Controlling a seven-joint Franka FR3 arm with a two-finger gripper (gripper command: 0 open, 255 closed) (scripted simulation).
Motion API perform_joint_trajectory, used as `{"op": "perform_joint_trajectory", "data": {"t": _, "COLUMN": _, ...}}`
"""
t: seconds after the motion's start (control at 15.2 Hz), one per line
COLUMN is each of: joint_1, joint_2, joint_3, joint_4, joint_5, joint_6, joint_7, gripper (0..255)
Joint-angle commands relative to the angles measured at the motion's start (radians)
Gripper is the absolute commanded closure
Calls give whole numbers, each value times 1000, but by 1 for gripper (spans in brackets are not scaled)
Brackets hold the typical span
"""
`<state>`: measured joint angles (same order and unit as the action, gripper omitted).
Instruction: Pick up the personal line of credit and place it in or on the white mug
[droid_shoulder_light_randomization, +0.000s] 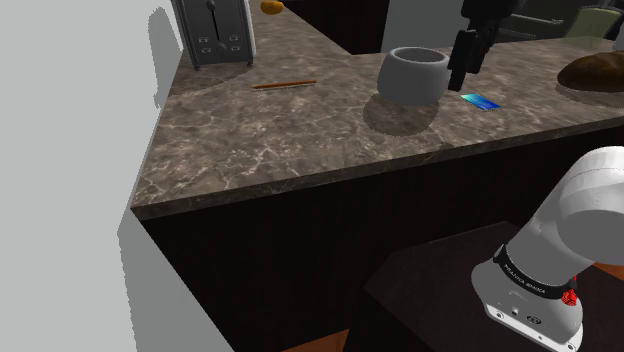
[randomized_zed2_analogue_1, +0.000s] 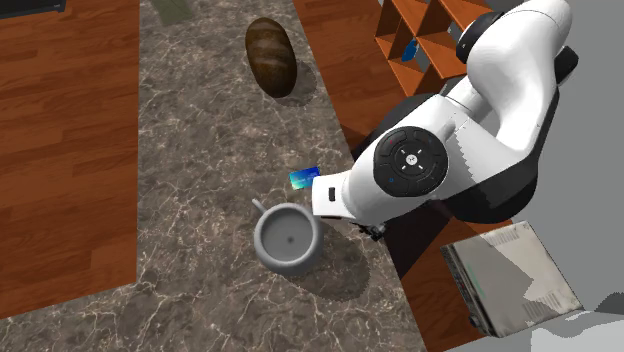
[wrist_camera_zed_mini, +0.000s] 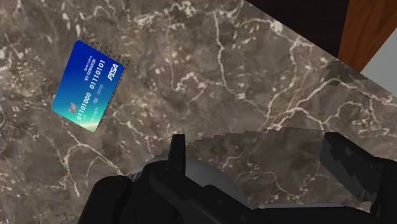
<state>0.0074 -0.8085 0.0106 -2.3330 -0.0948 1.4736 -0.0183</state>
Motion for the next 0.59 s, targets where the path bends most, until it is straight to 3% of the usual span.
{"op": "perform_joint_trajectory", "data": {"t": 0.0, "joint_1": 0, "joint_2": 0, "joint_3": 0, "joint_4": 0, "joint_5": 0, "joint_6": 0, "joint_7": 0, "gripper": 0}}
{"op": "perform_joint_trajectory", "data": {"t": 0.53, "joint_1": -147, "joint_2": 6, "joint_3": -136, "joint_4": -75, "joint_5": -72, "joint_6": 198, "joint_7": 82, "gripper": 0}}
